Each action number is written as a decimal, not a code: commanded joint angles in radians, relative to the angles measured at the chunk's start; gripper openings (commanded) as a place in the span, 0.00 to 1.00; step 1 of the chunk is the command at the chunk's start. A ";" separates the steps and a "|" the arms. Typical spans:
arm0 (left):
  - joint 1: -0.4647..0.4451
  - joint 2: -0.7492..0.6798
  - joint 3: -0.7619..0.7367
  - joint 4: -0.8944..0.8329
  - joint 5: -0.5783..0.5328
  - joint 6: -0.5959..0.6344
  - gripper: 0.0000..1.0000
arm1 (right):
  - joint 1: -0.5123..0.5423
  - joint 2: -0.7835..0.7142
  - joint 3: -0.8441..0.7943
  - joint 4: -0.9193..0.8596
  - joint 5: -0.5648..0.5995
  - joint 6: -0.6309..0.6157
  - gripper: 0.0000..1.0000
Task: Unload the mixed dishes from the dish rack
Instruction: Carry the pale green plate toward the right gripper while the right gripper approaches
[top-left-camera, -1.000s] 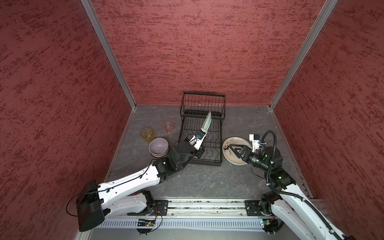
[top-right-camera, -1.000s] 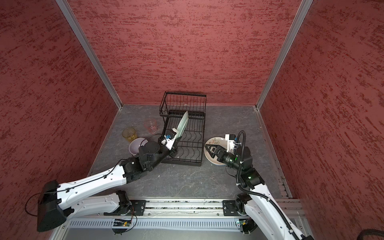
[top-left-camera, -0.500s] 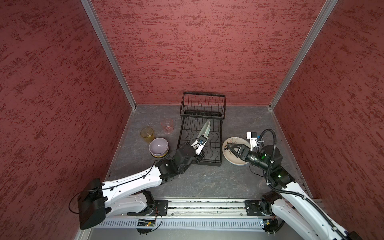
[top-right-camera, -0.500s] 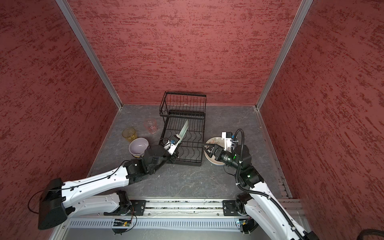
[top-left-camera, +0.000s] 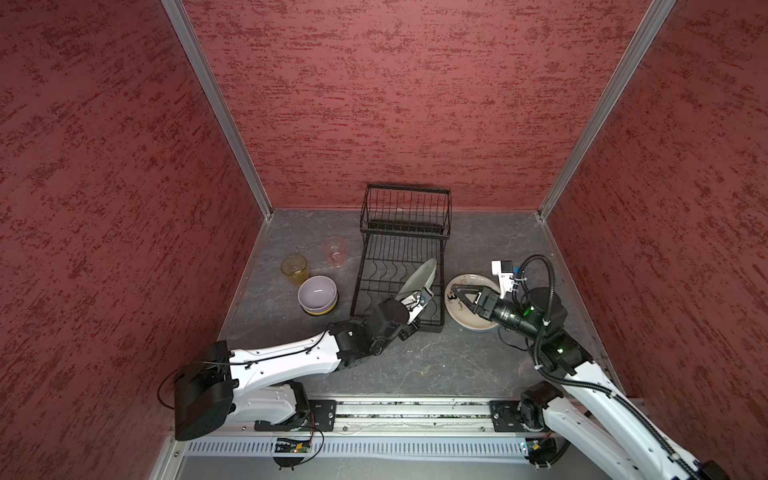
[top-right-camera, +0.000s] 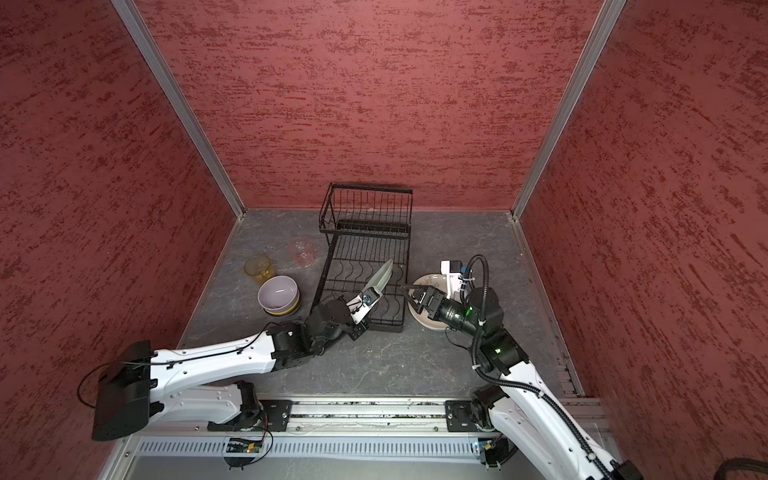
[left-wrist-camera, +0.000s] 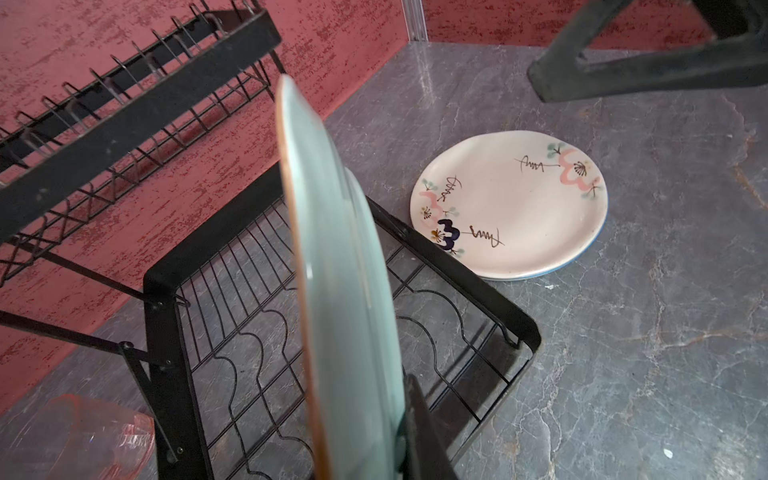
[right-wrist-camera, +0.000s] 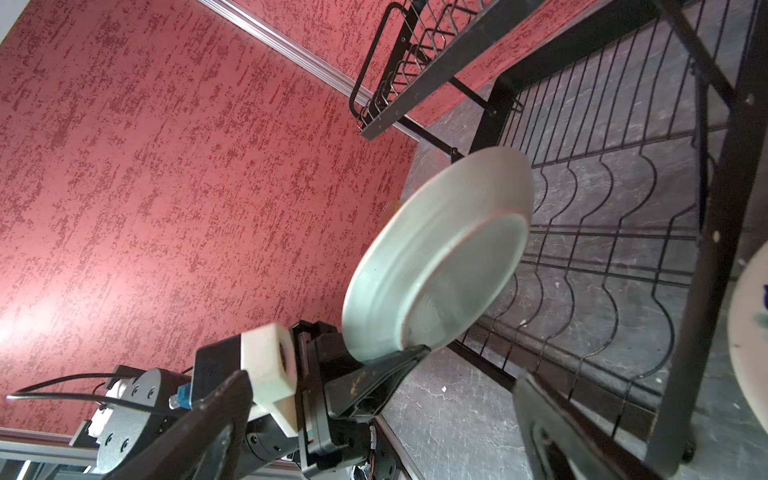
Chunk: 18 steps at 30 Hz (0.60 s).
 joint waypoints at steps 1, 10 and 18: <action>-0.018 0.007 0.073 0.144 -0.054 0.052 0.00 | 0.020 0.001 0.039 -0.041 -0.009 0.012 0.99; -0.059 0.085 0.109 0.187 -0.096 0.127 0.00 | 0.057 0.039 0.073 -0.118 0.016 -0.005 0.99; -0.065 0.105 0.118 0.207 -0.091 0.148 0.00 | 0.081 0.068 0.088 -0.149 0.036 -0.018 0.99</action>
